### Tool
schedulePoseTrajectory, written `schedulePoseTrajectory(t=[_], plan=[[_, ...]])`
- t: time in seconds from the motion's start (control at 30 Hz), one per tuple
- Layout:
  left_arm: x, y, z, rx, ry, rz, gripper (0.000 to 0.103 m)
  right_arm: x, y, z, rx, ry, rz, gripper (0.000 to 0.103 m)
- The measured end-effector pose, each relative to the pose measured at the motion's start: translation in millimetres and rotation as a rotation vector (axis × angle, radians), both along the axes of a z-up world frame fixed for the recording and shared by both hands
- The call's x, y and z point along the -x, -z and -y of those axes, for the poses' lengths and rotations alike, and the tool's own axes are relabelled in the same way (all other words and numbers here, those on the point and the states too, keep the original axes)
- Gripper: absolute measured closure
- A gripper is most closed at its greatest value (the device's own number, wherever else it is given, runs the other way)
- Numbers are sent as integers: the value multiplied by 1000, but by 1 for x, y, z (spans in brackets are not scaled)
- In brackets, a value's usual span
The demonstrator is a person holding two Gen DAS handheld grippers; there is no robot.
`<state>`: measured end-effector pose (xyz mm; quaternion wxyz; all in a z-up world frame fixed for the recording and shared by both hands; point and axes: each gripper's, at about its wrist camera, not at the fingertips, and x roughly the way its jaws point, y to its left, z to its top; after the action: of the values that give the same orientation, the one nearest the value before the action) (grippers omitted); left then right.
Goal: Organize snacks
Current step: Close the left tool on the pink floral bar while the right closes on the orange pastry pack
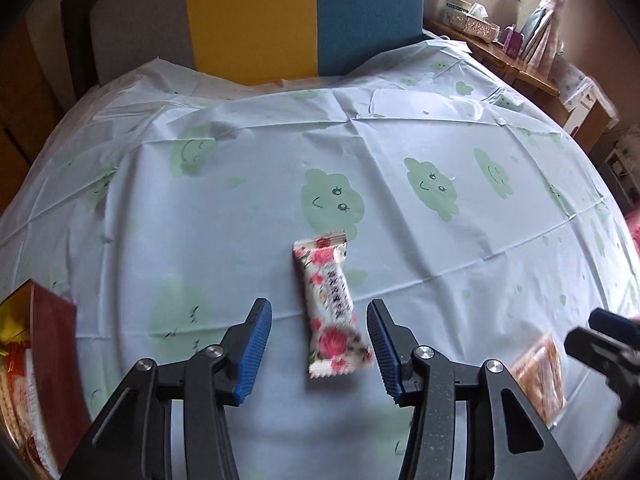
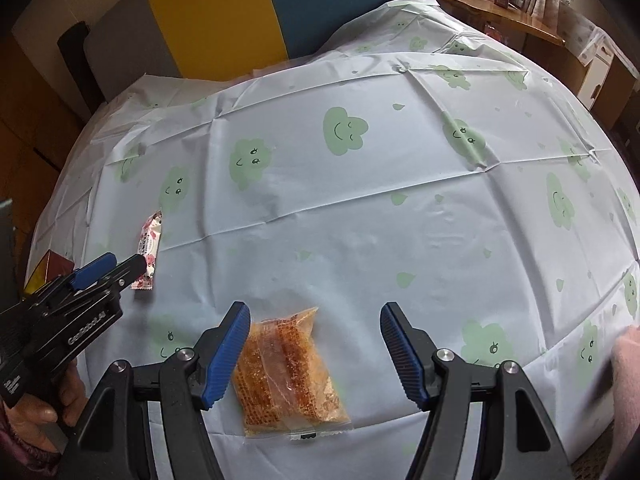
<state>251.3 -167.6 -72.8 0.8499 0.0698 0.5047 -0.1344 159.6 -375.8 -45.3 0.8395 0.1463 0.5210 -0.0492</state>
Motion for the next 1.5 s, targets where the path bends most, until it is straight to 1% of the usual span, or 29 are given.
schedulePoseTrajectory(t=[0.1, 0.13, 0.17, 0.27, 0.3, 0.37, 0.47, 0.67, 0.83, 0.93, 0.97, 1.0, 1.1, 1.2, 1.37, 1.4, 1.43, 1.47, 1.5], plan=[[-11, 10, 8, -23, -3, -15, 53, -1, 0, 2, -7, 1, -4, 34], [-12, 12, 9, -32, -7, 2, 55, -1, 1, 2, -6, 0, -4, 34], [-11, 11, 10, -41, -10, 19, 64, -2, 1, 3, -5, 2, -5, 34], [-6, 8, 4, -22, -17, 20, 82, -2, 1, 5, -13, 9, -11, 34], [-3, 7, 0, -11, -25, 15, 83, -2, 1, 6, -15, 13, -12, 34], [6, 2, -8, 11, -40, 20, 84, -2, 2, 6, -15, 12, -13, 34], [30, -4, -17, 37, -24, 34, 84, -3, 2, 5, -18, 6, -17, 34], [86, -6, -25, 37, 7, 50, 84, -5, 8, -2, -41, -43, -45, 34], [120, -2, -33, 45, 27, 47, 83, -6, 14, -16, -18, -110, -72, 33], [132, 6, -32, 38, 34, 37, 83, -6, 18, -30, 25, -174, -88, 27], [134, 9, -32, 33, 36, 40, 83, -6, 21, -35, 44, -195, -98, 27], [138, 10, -32, 35, 39, 64, 83, -6, 23, -39, 63, -215, -108, 27], [141, 12, -33, 34, 47, 83, 82, -5, 29, -48, 118, -243, -131, 27], [141, 13, -36, 52, 45, 82, 81, -4, 33, -53, 146, -254, -143, 27], [143, 14, -44, 107, 33, 86, 81, -5, 44, -61, 181, -266, -175, 27], [143, 14, -45, 111, 33, 90, 81, -5, 44, -62, 189, -269, -166, 27], [144, 14, -45, 111, 36, 97, 81, -2, 45, -66, 198, -273, -155, 40], [144, 14, -44, 109, 38, 105, 80, -1, 44, -70, 190, -287, -146, 42], [146, 15, -44, 107, 48, 111, 80, 0, 44, -73, 200, -288, -139, 42]])
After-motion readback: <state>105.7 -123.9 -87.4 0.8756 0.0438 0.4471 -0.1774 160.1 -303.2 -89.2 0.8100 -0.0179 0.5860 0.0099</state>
